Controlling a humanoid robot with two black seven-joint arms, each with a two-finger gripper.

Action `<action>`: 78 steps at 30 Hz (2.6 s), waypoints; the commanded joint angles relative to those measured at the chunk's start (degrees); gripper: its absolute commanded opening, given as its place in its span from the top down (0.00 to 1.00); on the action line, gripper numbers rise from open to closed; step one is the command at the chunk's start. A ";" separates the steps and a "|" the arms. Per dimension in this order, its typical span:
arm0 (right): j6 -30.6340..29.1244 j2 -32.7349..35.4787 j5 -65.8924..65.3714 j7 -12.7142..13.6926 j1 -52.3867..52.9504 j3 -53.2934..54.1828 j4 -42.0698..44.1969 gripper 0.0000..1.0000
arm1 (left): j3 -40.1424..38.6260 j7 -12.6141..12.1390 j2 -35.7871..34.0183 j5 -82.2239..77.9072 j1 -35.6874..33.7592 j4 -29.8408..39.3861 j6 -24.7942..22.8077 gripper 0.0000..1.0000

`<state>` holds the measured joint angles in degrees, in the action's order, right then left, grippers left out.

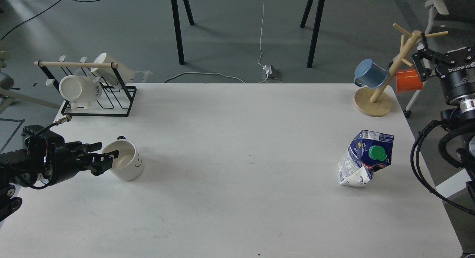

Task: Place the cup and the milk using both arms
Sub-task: 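Lift the white mug with the left gripper and carry it toward the table center, then set the mug down, release it, and withdraw the left arm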

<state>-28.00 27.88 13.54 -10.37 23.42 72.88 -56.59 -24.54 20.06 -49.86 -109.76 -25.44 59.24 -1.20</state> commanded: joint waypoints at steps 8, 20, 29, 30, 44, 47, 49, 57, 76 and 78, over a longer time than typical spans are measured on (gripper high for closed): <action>0.00 0.33 0.00 -0.09 -1.10 0.78 2.71 0.01 | 0.02 0.42 0.99 -0.10 -0.93 -1.05 -0.29 0.98; 0.00 0.77 0.00 -0.09 -3.21 2.45 4.20 0.01 | -0.16 3.23 0.99 -0.10 -8.04 -0.26 -7.67 0.97; 0.00 1.39 0.00 -0.09 -3.29 2.45 4.73 0.01 | -0.86 4.99 1.25 0.17 -10.33 5.35 -10.66 0.97; 0.00 1.39 0.00 -0.09 -3.29 2.45 4.73 0.01 | -0.86 4.73 1.60 0.08 -10.94 6.58 -11.36 0.97; 0.00 1.39 0.09 0.61 -2.59 2.97 3.86 0.01 | 0.02 -5.46 23.56 -3.60 -21.76 9.67 -23.92 0.95; 0.00 1.39 0.17 0.52 -2.33 2.97 3.68 0.01 | 0.19 -6.87 26.99 -6.15 -20.97 9.58 -26.04 0.95; 0.00 1.38 0.17 0.52 -2.42 2.97 3.16 0.01 | 0.63 -7.23 28.76 -7.91 -20.79 9.49 -26.31 0.95; 0.00 1.39 0.17 0.43 -3.12 3.06 1.04 0.01 | 1.16 -7.75 31.49 -10.56 -20.61 3.70 -26.13 0.92; 0.00 2.35 0.35 0.43 -4.96 3.15 1.04 0.01 | -8.66 -7.76 29.99 0.13 -15.70 6.59 -26.04 0.49; 0.00 2.44 0.44 0.52 -6.36 3.67 1.04 0.01 | -13.76 -7.84 30.52 9.26 -15.08 6.86 -25.87 0.38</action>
<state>-28.00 30.07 13.73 -9.94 18.75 76.05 -55.47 -31.63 12.24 -19.71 -111.42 -41.39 65.23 -27.16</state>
